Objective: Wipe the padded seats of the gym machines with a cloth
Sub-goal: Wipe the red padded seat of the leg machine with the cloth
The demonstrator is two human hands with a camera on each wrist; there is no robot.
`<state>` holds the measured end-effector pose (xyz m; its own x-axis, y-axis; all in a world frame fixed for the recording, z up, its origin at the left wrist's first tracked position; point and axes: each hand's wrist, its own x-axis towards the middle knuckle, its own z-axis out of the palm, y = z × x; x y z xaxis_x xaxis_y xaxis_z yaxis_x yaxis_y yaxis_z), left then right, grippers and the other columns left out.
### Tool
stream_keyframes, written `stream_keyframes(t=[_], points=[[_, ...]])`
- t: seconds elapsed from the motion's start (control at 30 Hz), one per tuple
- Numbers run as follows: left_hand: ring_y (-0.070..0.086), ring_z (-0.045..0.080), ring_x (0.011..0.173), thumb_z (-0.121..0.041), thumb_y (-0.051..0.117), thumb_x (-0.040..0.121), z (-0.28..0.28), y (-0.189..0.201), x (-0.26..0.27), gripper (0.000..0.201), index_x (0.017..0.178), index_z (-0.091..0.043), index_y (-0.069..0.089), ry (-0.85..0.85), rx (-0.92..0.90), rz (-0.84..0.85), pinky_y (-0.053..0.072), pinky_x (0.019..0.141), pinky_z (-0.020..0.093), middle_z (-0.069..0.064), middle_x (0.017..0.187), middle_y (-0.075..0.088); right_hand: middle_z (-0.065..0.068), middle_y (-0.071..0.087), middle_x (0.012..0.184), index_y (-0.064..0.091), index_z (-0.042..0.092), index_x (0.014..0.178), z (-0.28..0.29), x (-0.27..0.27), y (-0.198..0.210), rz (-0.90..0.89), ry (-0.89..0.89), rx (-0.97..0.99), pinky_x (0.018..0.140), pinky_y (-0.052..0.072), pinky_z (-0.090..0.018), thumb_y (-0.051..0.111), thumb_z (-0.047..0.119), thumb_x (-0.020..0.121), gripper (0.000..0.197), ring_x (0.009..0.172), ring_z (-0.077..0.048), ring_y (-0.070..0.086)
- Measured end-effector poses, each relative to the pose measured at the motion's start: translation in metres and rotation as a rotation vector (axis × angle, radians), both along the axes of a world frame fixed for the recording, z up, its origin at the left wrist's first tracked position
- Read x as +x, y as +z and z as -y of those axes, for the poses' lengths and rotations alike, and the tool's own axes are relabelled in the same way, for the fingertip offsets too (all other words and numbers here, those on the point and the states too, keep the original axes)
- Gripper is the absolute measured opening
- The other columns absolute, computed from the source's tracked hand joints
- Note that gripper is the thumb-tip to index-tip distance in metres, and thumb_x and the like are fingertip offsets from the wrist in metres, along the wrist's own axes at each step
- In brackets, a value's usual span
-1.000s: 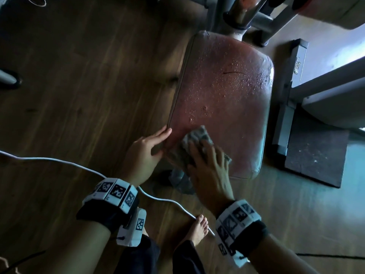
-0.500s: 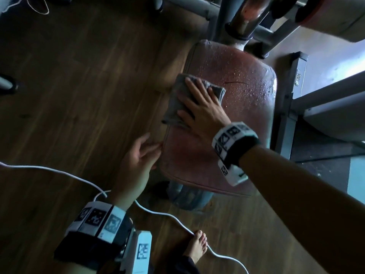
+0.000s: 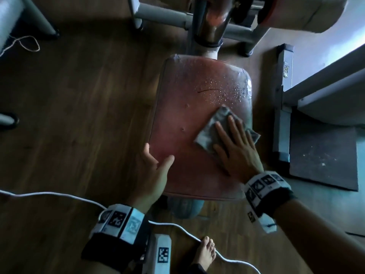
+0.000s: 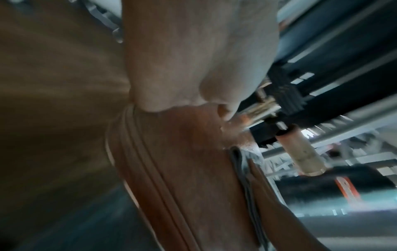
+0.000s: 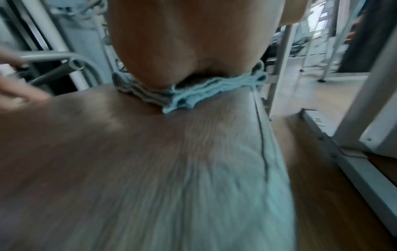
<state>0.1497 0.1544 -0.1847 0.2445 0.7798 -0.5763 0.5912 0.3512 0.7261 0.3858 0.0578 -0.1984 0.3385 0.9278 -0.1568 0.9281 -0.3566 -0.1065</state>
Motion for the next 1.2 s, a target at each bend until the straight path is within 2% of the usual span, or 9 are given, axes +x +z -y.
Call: stream_keyframes(t=[0.13,0.3,0.37,0.47,0.63,0.77,0.93,1.07,1.2], points=[[0.037,0.018,0.134,-0.049,0.059,0.081,0.007,-0.001,0.003,0.077,0.146,-0.019,0.032,0.201,0.069,0.081,0.027,0.113,0.031,0.001,0.143,0.038,-0.011,0.014,0.161,0.022,0.028,0.152,-0.046,-0.007,-0.008,0.016,-0.281,0.042,0.115,0.015,-0.06,0.025,0.052,0.094,0.063,0.146,-0.039,0.009],[0.051,0.023,0.123,-0.038,0.039,0.102,0.006,-0.004,-0.006,0.049,0.14,-0.008,0.041,0.231,0.007,0.118,0.032,0.09,0.001,0.009,0.14,0.048,-0.009,0.02,0.159,0.03,0.027,0.15,-0.085,-0.083,-0.011,-0.052,0.237,0.087,0.113,0.017,-0.062,0.039,0.051,0.093,0.063,0.146,-0.04,0.012],[0.032,0.022,0.141,-0.05,0.03,0.101,0.005,-0.009,-0.009,0.06,0.149,-0.015,0.03,0.188,-0.064,0.123,0.025,0.106,0.017,0.006,0.155,0.032,-0.006,0.016,0.161,0.027,0.029,0.151,-0.08,-0.09,-0.012,-0.035,0.396,0.06,0.116,0.015,-0.057,0.039,0.052,0.095,0.062,0.147,-0.035,0.011],[0.023,0.017,0.145,-0.049,0.027,0.102,0.005,-0.01,-0.007,0.058,0.152,-0.021,0.024,0.141,-0.019,0.099,0.019,0.105,0.021,0.001,0.159,0.024,-0.005,0.018,0.16,0.026,0.033,0.151,-0.065,-0.054,-0.009,-0.014,0.406,0.079,0.118,0.015,-0.051,0.036,0.057,0.095,0.062,0.148,-0.031,0.013],[0.025,0.02,0.144,-0.048,0.033,0.101,0.006,-0.004,0.0,0.058,0.152,-0.022,0.023,0.16,0.006,0.093,0.022,0.106,0.023,0.003,0.157,0.027,-0.001,0.009,0.162,0.016,0.038,0.152,-0.032,0.046,-0.005,-0.02,-0.009,0.015,0.115,0.019,-0.058,0.022,0.064,0.095,0.063,0.148,-0.031,0.008],[0.045,0.018,0.128,-0.036,0.055,0.095,0.009,0.0,0.009,0.062,0.148,-0.014,0.03,0.23,0.061,0.071,0.036,0.09,0.018,0.008,0.145,0.043,0.002,-0.007,0.162,0.003,0.04,0.152,-0.031,0.047,-0.007,-0.206,-0.357,-0.03,0.118,0.01,-0.056,0.025,0.058,0.097,0.062,0.148,-0.035,0.0],[0.045,0.03,0.126,-0.072,0.051,0.066,0.005,-0.003,0.015,0.089,0.139,-0.026,0.031,0.143,0.112,-0.151,0.037,0.105,0.053,0.01,0.141,0.044,-0.004,0.011,0.162,0.022,0.031,0.152,0.008,-0.037,0.003,-0.115,0.028,0.027,0.112,0.019,-0.063,0.036,0.047,0.095,0.06,0.146,-0.042,0.006],[0.032,0.032,0.133,-0.071,0.047,0.079,-0.024,-0.001,0.048,0.081,0.144,-0.029,0.024,0.063,0.155,-0.205,0.024,0.111,0.053,0.012,0.148,0.027,0.003,0.003,0.162,0.013,0.038,0.153,0.053,-0.048,0.012,-0.15,0.293,-0.029,0.119,0.013,-0.052,0.038,0.051,0.097,0.062,0.149,-0.029,0.001],[0.023,0.033,0.14,-0.087,0.032,0.07,-0.034,-0.016,0.068,0.092,0.147,-0.044,0.006,0.076,0.071,-0.291,0.019,0.113,0.056,0.01,0.155,0.017,0.001,0.008,0.162,0.016,0.038,0.152,0.02,0.026,0.003,-0.078,0.269,-0.075,0.117,0.019,-0.051,0.035,0.057,0.095,0.063,0.149,-0.029,0.005]])
